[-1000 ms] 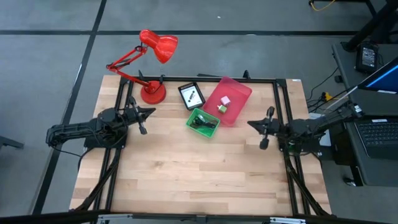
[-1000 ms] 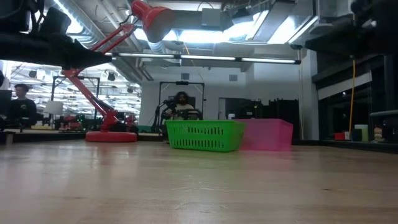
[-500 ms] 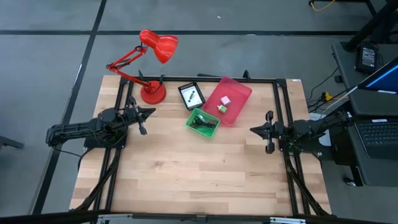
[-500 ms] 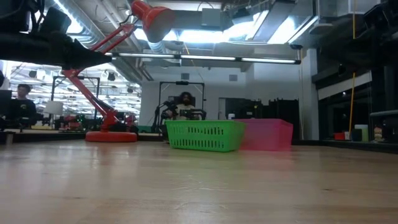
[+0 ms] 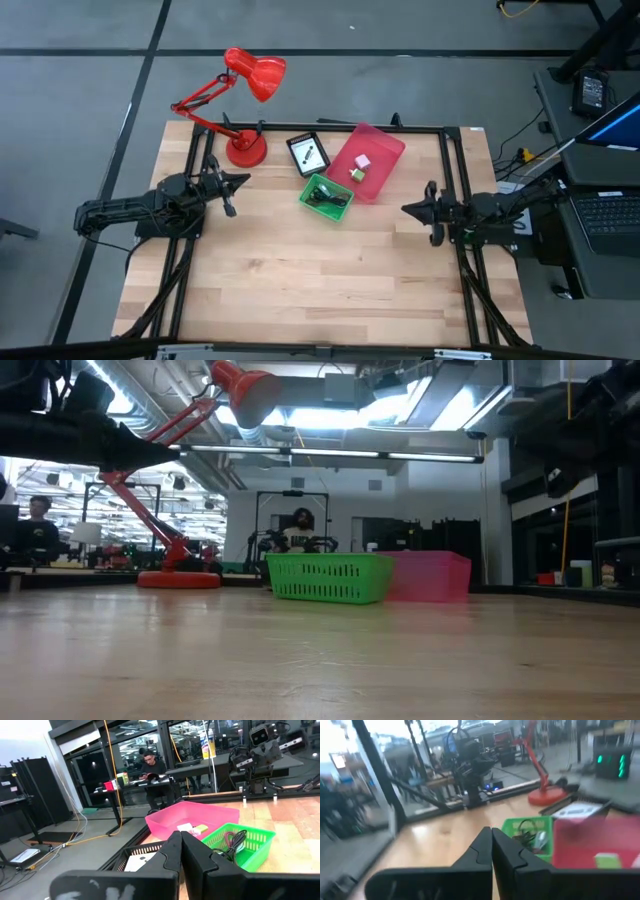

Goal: Pick and place items into bin
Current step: Return to Home Position

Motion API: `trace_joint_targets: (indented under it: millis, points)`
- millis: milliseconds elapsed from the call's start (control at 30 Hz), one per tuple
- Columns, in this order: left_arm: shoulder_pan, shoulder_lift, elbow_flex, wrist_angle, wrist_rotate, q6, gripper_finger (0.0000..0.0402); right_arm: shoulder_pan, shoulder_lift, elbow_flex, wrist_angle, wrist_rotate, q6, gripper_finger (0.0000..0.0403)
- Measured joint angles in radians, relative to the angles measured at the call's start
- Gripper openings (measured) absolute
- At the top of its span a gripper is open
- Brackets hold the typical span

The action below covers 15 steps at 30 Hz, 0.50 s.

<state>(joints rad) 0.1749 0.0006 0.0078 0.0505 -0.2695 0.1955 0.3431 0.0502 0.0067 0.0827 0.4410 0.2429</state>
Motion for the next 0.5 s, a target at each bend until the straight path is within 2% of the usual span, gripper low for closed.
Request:
trace_joint_targets:
  millis: [100, 300, 433, 500]
  points:
    - [0.0, 0.0, 0.0, 0.0, 0.0, 0.0, 0.0003, 0.0, 0.0, 0.0, 0.0, 0.0, 0.094, 0.0]
    - [0.0, 0.0, 0.0, 0.0, 0.001, 0.0, 0.0003, 0.0, 0.0, 0.0, 0.001, 0.001, -0.085, 0.0]
    - [0.0, 0.0, 0.0, 0.0, 0.001, 0.0, 0.0003, 0.0, 0.0, 0.0, 0.0, -0.004, -0.118, 0.0]
    - [0.0, 0.0, 0.0, 0.0, 0.001, 0.0, 0.0003, 0.0, 0.0, 0.0, -0.001, -0.049, -0.138, 0.0]
